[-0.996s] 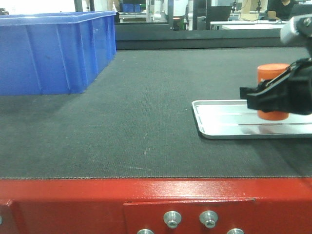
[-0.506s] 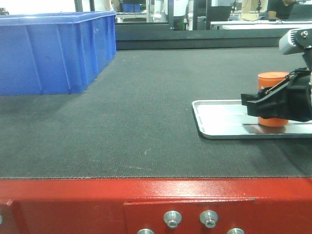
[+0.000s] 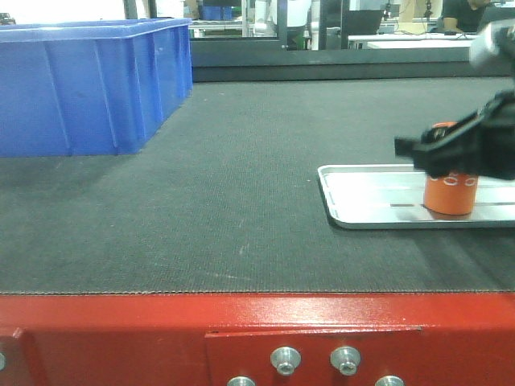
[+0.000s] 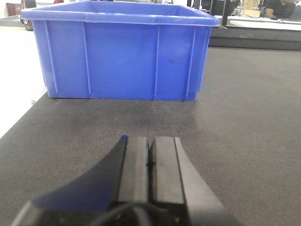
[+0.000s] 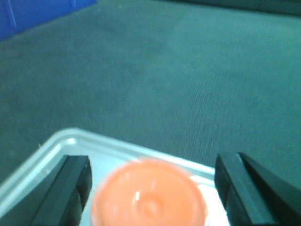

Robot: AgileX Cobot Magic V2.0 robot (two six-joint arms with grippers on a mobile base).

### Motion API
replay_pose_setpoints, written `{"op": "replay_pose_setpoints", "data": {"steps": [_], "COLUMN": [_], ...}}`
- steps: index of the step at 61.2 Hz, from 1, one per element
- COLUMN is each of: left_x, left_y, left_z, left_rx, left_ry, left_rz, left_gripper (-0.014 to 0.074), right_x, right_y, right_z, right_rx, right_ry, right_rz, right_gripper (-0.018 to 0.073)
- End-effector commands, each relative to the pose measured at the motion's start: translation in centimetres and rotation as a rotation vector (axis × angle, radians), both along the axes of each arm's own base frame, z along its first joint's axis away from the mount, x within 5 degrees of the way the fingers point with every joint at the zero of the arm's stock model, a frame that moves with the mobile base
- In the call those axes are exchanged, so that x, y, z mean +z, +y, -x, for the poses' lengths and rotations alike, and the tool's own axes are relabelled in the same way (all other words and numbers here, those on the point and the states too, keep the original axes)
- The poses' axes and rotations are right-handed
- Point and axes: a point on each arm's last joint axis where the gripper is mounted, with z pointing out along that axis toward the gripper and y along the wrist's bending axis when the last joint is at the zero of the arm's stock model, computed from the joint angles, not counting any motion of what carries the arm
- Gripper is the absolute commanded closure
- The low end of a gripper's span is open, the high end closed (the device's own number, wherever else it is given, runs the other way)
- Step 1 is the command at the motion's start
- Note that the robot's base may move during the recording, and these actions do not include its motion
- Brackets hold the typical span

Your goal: Grab orange capacitor from left shelf to right conveyor

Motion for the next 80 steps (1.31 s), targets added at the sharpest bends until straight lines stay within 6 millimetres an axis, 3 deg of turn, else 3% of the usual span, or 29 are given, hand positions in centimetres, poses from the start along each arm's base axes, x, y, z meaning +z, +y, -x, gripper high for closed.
{"op": "replay_pose_setpoints", "data": {"steps": [1,15,26,33,38,48,80], "left_x": [1.0,1.0,1.0,1.0,1.0,1.0,1.0], "left_y": [0.1,0.1,0.1,0.1,0.1,0.1,0.1], "left_z": [0.1,0.1,0.1,0.1,0.1,0.1,0.1], "left_rx": [0.007,0.007,0.007,0.007,0.007,0.007,0.007], "left_ry": [-0.101,-0.101,-0.101,-0.101,-0.101,-0.101,-0.101], "left_rz": [0.014,0.014,0.014,0.014,0.014,0.014,0.014], "left_gripper": [0.0723,0.0723,0.0723,0.0723,0.0723,0.0723,0.0723], "right_x": [4.0,10.5,15.4,17.3,18.0,18.9,18.5], "right_y": [-0.2,-0.5,-1.5,-2.0,-2.3,-2.7,-2.7], "right_z": [0.5,4.0,7.6,10.1,11.5,13.4,13.5], "right_rx": [-0.001,-0.019,-0.063,-0.076,-0.081,-0.086,-0.086], "right_ry": [-0.14,-0.097,-0.05,-0.077,-0.099,-0.136,-0.128], "right_rz": [-0.062,-0.085,-0.053,-0.055,-0.059,-0.066,-0.064], "right_gripper": [-0.0069,-0.0022,0.0251,0.0423,0.051,0.0503,0.0503]}}
